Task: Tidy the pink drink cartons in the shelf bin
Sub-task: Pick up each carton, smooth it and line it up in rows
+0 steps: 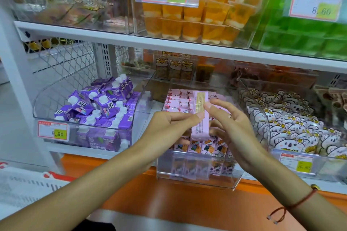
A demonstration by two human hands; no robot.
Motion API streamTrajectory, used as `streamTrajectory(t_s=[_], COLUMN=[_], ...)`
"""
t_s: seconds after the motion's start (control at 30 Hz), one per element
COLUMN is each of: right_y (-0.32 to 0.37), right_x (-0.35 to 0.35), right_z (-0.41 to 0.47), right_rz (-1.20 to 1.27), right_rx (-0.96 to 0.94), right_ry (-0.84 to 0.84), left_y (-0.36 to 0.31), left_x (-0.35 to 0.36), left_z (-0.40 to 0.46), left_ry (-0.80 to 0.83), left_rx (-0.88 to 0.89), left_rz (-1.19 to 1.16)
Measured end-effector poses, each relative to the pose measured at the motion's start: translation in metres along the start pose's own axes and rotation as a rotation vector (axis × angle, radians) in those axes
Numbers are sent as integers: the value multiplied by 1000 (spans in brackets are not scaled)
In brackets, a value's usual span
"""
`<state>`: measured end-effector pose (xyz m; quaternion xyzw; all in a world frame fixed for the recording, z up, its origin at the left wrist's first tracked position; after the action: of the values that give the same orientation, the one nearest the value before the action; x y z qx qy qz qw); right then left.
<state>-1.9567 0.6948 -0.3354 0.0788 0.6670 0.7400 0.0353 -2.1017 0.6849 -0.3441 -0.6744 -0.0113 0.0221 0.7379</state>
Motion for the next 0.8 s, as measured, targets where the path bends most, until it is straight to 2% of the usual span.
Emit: streamTrajectory(t_s=[0.1, 0.23, 0.3, 0.4, 0.53, 0.8], right_y=[5, 21, 24, 30, 39, 42], right_x=[2, 3, 4, 5, 8, 8], right_z=[0, -6, -8, -11, -17, -19], right_rz=[-16, -59, -73, -92, -151, -179], right_rx=[-81, -269, -325, -394, -508, -555], right_ry=[46, 110, 119, 89, 25, 35], left_y=[-6, -29, -32, -27, -18, -16], left_x=[-3, -14, -18, -14, 1, 2], left_z=[2, -2, -2, 0, -1, 3], left_ry=[3, -79, -111, -45, 105, 115], left_rx=[117, 520, 592, 563, 421, 313], left_rz=[83, 447, 492, 426, 199, 55])
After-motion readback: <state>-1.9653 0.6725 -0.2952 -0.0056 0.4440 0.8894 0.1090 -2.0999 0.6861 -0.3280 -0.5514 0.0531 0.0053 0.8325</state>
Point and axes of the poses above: each hand's wrist, its own z-axis towards the middle knuckle, its own x-axis out of the palm, y = z × x, the point moved 7 cm from there along z, towards the middle knuckle, and after that the axes turned 12 degrees about -y, right-handed, at the moved point
